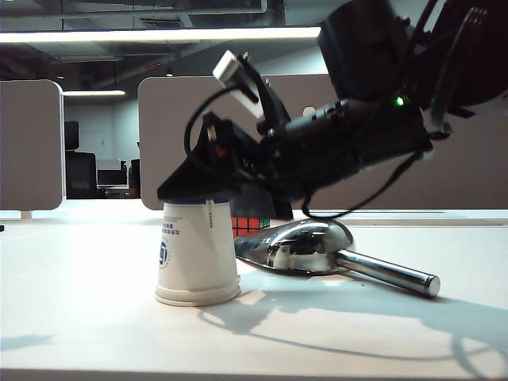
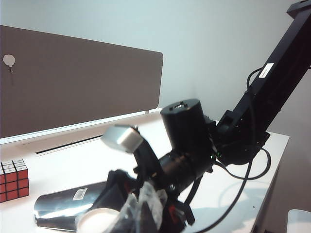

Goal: Carefully pick up the cup on the right and stack it on top of the cup on the left.

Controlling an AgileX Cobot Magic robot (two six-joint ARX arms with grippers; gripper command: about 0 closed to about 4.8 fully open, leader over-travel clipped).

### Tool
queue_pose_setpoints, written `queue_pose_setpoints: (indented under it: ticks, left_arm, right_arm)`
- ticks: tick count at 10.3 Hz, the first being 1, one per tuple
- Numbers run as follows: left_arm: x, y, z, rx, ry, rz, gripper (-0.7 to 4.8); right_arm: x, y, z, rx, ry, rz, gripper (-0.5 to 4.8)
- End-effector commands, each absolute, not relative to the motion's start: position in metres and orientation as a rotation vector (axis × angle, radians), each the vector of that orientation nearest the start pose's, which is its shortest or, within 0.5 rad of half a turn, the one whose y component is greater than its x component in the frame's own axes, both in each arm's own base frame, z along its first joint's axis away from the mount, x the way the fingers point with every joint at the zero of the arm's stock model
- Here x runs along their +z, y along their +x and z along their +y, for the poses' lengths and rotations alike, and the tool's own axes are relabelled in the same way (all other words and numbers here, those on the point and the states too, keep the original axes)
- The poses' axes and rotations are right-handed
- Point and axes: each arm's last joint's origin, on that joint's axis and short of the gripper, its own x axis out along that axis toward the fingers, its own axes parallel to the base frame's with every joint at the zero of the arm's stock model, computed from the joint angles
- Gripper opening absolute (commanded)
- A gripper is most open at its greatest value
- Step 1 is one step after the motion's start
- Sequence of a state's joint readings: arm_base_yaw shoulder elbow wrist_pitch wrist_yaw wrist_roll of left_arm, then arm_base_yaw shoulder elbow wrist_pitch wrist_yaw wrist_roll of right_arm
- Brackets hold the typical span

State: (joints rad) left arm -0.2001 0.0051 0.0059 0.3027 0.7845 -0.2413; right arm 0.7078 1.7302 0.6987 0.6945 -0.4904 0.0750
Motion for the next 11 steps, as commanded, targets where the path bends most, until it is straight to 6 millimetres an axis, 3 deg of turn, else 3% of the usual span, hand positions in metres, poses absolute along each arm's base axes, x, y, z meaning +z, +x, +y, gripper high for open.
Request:
queue_pose_setpoints:
  ticks: [1,8,10,11]
  left_arm:
    - [0.193,0.079,-0.037,-1.014,-0.125,-0.197,-0.05]
    - [0.193,0.079,-0.037,-1.014,-0.125,-0.197,-0.05]
    - [0.193,0.079,-0.037,-1.013,-0.125,-0.197,-0.05]
    - [0.193,0.079,-0.037,-1.013,-0.125,-0.197,-0.05]
  right_arm:
    - [0.161,0.241,0.225,1.181,0.039,0.323,4.15]
    - [0.192,0.246,0.224,1.176,0.152,0.056,4.31]
    - [0.217,0.255,0.204,1.028,0.152,-0.067,4.31]
    - [0.247,0.267,0.164,0.826,0.135,-0.164,4.18]
